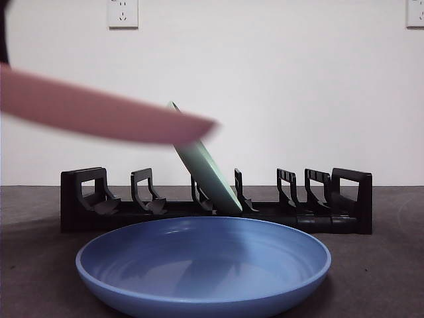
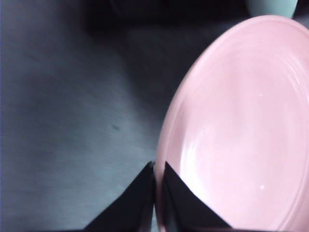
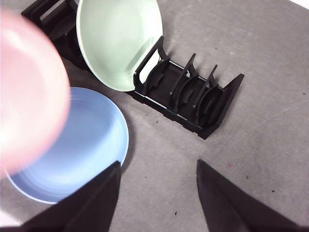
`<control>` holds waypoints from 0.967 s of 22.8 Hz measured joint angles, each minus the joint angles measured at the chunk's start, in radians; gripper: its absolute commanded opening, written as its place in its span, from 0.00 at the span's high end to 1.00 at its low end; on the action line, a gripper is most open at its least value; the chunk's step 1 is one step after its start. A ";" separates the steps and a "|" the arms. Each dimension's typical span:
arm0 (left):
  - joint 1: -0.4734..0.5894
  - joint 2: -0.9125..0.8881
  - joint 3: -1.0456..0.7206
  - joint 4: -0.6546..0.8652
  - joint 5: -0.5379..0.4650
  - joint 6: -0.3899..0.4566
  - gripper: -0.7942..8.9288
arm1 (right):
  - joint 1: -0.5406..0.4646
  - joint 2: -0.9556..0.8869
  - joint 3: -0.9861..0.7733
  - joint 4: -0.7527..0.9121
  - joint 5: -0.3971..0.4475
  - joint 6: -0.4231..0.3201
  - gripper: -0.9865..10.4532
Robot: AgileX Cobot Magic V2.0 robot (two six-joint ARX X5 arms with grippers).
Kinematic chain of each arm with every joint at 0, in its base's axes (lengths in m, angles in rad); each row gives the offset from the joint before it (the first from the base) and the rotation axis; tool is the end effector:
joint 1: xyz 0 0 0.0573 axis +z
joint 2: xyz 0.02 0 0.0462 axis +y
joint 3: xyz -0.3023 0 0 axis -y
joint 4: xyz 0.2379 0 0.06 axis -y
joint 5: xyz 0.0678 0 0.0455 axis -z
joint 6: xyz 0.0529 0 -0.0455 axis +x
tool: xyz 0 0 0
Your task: Place the plate
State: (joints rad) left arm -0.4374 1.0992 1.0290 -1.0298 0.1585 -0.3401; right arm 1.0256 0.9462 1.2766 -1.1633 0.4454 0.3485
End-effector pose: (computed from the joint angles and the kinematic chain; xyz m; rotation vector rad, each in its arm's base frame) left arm 0.1583 -0.0832 0.3090 -0.1414 1.1784 -0.3393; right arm 0.0851 0.0964 0.3972 -0.2379 0.7027 0.4241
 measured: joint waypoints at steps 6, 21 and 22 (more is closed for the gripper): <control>-0.087 0.037 -0.170 0.184 0.003 -0.111 0.91 | 0.000 0.000 0.000 0.000 0.000 0.000 0.69; -0.167 0.326 -0.194 0.488 0.003 -0.207 0.90 | 0.000 0.000 0.000 0.000 0.022 0.000 0.69; -0.170 0.328 -0.194 0.488 0.002 -0.209 0.84 | 0.000 0.000 0.000 0.000 0.023 0.001 0.69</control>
State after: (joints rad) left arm -0.6071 1.4269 0.8352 -0.5415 0.1608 -0.5491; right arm 1.0256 0.9462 1.2766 -1.1633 0.4679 0.3492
